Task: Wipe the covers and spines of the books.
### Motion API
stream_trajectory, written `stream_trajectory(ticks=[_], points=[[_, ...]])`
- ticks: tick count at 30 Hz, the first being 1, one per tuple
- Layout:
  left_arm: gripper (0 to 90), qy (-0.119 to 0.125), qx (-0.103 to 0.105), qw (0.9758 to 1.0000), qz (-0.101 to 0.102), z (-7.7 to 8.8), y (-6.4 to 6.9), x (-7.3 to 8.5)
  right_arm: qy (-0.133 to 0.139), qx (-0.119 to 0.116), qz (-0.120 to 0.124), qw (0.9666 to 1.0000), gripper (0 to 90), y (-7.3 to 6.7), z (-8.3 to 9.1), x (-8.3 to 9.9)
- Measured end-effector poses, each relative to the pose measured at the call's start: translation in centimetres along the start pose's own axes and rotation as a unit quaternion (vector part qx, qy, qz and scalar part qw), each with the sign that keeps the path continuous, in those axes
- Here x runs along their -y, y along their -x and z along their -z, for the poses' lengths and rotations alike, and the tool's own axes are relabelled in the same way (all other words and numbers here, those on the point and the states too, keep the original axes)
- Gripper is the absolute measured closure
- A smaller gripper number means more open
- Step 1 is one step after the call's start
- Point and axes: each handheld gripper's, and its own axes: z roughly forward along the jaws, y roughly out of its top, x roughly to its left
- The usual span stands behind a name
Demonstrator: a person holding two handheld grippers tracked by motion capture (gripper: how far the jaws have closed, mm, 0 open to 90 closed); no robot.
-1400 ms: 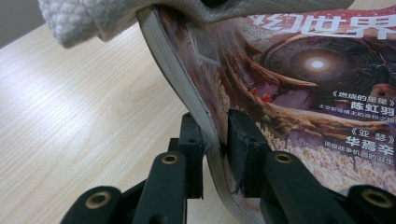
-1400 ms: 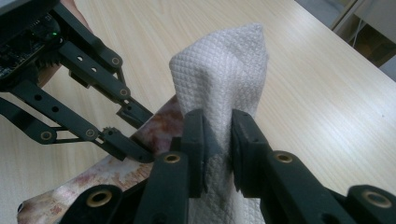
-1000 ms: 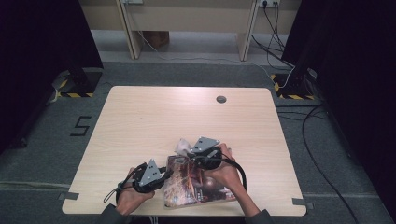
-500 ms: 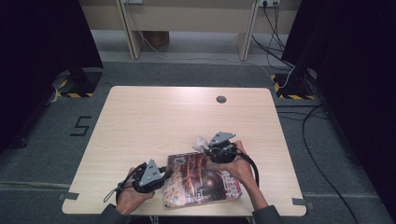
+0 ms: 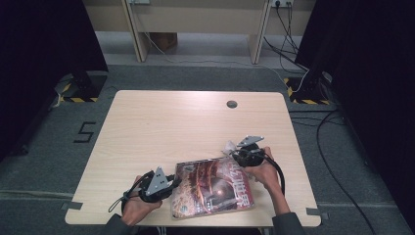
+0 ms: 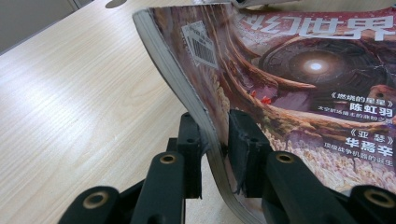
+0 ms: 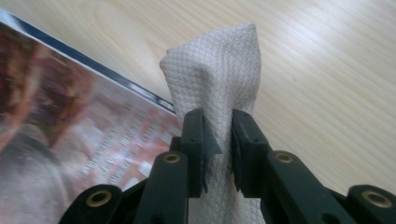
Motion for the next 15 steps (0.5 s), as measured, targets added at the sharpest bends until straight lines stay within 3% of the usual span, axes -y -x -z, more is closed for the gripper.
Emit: stream_trajectory(ticks=[15], points=[[75.0,0.001,0.0,1.0,-0.001,0.0,0.0,0.0,-0.013,0.02,-0.036,0.9991,76.9,2.5,-0.4,1.5]])
